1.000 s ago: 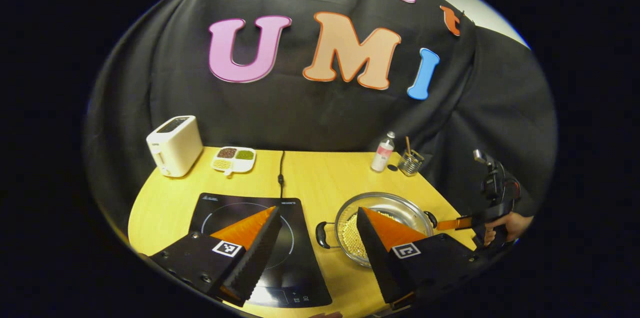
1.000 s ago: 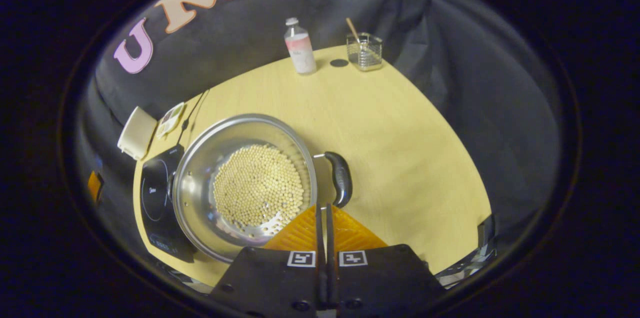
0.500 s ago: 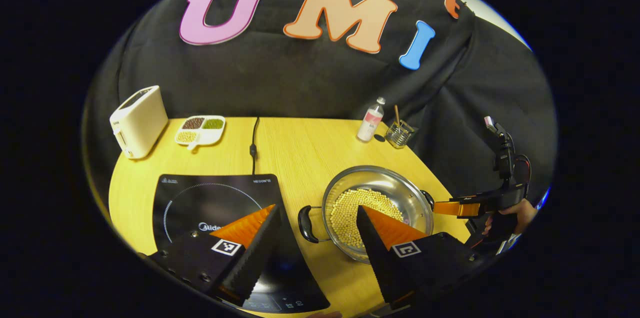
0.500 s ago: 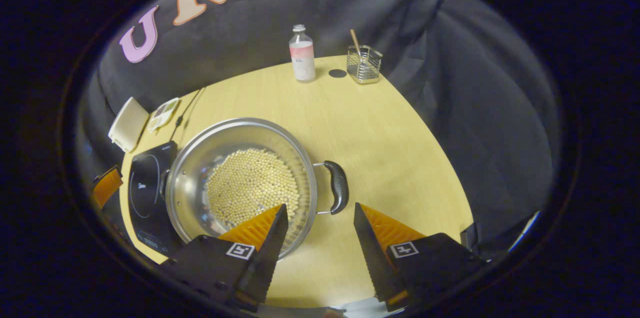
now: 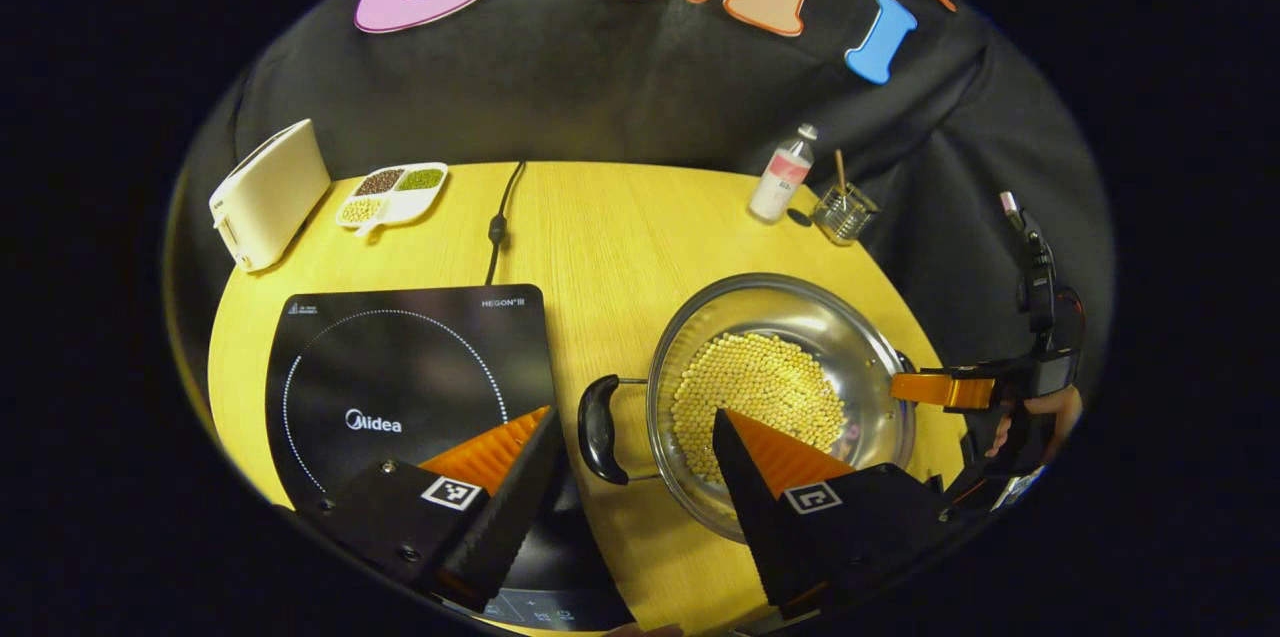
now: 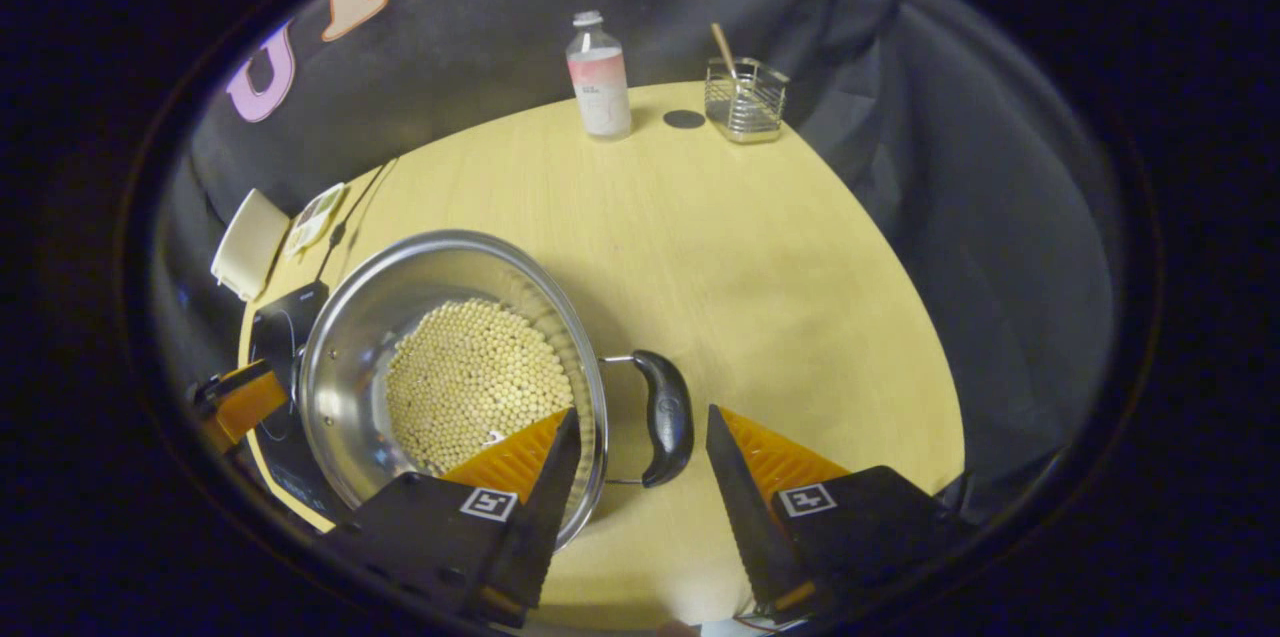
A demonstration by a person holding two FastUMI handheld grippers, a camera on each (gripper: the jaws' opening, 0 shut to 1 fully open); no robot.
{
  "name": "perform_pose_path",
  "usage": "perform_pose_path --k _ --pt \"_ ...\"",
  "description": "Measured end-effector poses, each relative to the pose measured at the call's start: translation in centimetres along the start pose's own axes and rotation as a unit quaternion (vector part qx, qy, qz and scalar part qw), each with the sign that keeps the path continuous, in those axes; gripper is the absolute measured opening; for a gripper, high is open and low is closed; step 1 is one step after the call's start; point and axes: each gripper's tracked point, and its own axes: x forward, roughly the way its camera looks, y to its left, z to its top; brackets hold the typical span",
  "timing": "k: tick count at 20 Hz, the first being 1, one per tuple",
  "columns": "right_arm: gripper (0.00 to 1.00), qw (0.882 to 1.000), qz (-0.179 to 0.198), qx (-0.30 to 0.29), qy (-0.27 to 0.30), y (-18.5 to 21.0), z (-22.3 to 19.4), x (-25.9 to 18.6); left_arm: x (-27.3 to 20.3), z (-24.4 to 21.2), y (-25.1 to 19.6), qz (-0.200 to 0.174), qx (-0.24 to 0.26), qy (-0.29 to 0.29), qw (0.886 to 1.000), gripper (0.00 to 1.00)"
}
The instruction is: First push the handle of the pot to place it horizontally, then grasp the pot with both hands and set it on the induction cooktop.
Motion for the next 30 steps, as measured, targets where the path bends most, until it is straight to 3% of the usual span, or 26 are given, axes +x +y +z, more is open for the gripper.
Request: perform_pose_path --k 3,9,12,13,14,15,16,19,21,23,24,25,26,27,29,30 --pt "0.73 1.0 0.013 -0.011 0.014 0.5 -0.4 1.4 1.8 -0.4 0.3 0.017 0.029 0.021 0.999 0.95" --pt "0.74 0.999 0.021 -0.024 0.039 0.7 -0.9 3.7 4.1 -1.8 0.7 0.045 0.034 0.067 0.996 0.95" --pt "0.67 0.999 0.02 -0.014 0.044 0.4 -0.9 4.4 4.9 -2.1 1.2 0.069 0.062 0.083 0.992 0.94" --pt "0.67 0.999 0.02 -0.012 0.045 0.3 -0.9 4.3 5.1 -2.2 1.2 0.074 0.069 0.086 0.991 0.88" --pt "0.67 0.999 0.021 -0.009 0.047 0.2 -1.0 4.5 5.5 -2.4 1.3 0.078 0.071 0.094 0.99 0.93" --pt "0.67 0.998 0.024 -0.005 0.05 0.0 -0.9 4.5 5.8 -2.7 1.2 0.079 0.072 0.103 0.989 0.87" --pt "0.67 0.998 0.026 0.005 0.05 -0.2 -0.7 4.8 5.9 -3.1 1.5 0.084 0.074 0.114 0.987 0.87" --pt "0.6 0.997 0.041 0.022 0.059 -0.5 -0.5 4.7 6.3 -3.1 1.3 0.075 0.027 0.12 0.99 0.75" --pt "0.62 0.997 0.045 0.027 0.063 -0.6 -0.5 4.8 5.9 -3.3 1.0 0.071 0.014 0.127 0.989 0.7" --pt "0.5 0.996 0.048 0.03 0.066 -0.6 -0.4 4.4 5.7 -3.8 0.9 0.068 0.002 0.138 0.988 0.66" --pt "0.57 0.996 0.048 0.03 0.066 -0.6 -0.3 4.4 5.3 -3.9 0.6 0.068 -0.007 0.138 0.988 0.66" --pt "0.5 0.996 0.052 0.03 0.064 -0.5 -0.2 4.2 5.1 -3.6 0.6 0.069 -0.009 0.134 0.989 0.65" --pt "0.5 0.996 0.055 0.032 0.061 -0.6 -0.2 4.1 4.8 -3.5 0.8 0.072 -0.007 0.128 0.989 0.67" --pt "0.57 0.996 0.058 0.035 0.06 -0.5 -0.2 4.0 4.4 -3.2 0.9 0.075 -0.003 0.124 0.989 0.65" --pt "0.57 0.995 0.068 0.039 0.058 -0.1 0.2 3.5 2.9 -2.7 0.9 0.081 -0.001 0.116 0.99 0.65" --pt "0.5 0.995 0.073 0.038 0.055 0.4 0.1 3.0 2.3 -2.3 1.1 0.084 -0.004 0.112 0.99 0.64"
